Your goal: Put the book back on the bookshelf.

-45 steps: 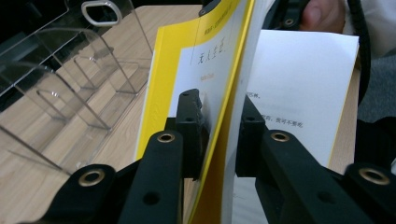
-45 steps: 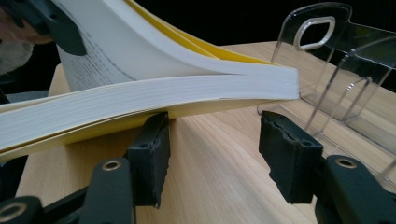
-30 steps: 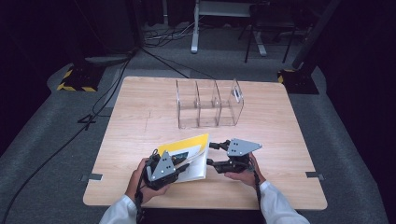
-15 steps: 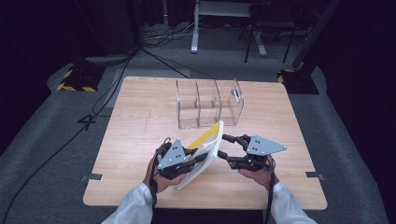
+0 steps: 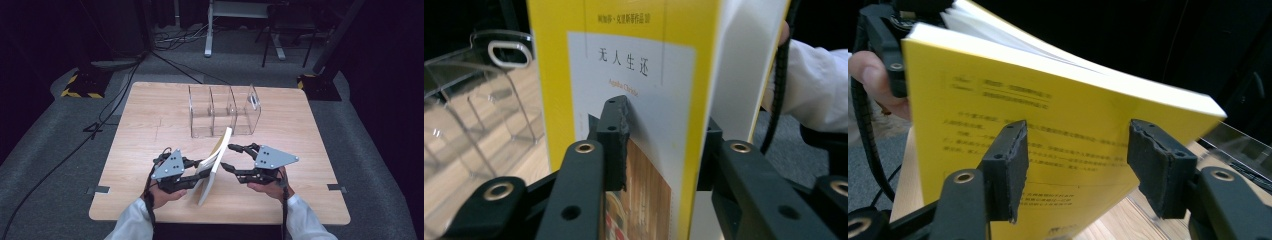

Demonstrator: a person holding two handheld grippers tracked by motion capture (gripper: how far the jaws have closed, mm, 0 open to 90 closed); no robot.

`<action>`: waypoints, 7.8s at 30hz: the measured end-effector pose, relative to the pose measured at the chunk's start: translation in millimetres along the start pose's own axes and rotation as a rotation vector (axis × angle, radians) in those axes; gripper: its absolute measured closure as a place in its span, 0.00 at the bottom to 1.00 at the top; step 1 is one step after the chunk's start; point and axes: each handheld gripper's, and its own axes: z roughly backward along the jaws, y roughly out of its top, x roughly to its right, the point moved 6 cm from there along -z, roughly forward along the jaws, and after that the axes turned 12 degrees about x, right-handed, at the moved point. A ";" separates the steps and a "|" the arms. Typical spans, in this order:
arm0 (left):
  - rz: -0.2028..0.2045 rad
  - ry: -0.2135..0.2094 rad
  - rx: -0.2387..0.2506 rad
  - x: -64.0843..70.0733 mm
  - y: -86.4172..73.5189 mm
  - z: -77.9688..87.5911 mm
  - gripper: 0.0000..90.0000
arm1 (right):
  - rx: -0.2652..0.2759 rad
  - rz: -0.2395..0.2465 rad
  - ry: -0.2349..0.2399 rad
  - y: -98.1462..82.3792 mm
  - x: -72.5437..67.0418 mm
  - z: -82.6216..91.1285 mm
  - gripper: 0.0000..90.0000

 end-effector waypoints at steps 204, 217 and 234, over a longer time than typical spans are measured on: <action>0.134 0.370 -0.459 -65.2 -134.6 83.8 0.19 | -0.218 -0.146 -0.290 -98.1 77.7 102.8 0.85; 0.174 0.362 -0.485 -63.2 -141.8 79.4 0.17 | -0.210 -0.151 -0.319 -98.6 83.5 106.9 0.85; 0.176 0.363 -0.484 -63.5 -141.9 79.3 0.16 | -0.199 -0.120 -0.373 -94.2 88.4 103.1 0.85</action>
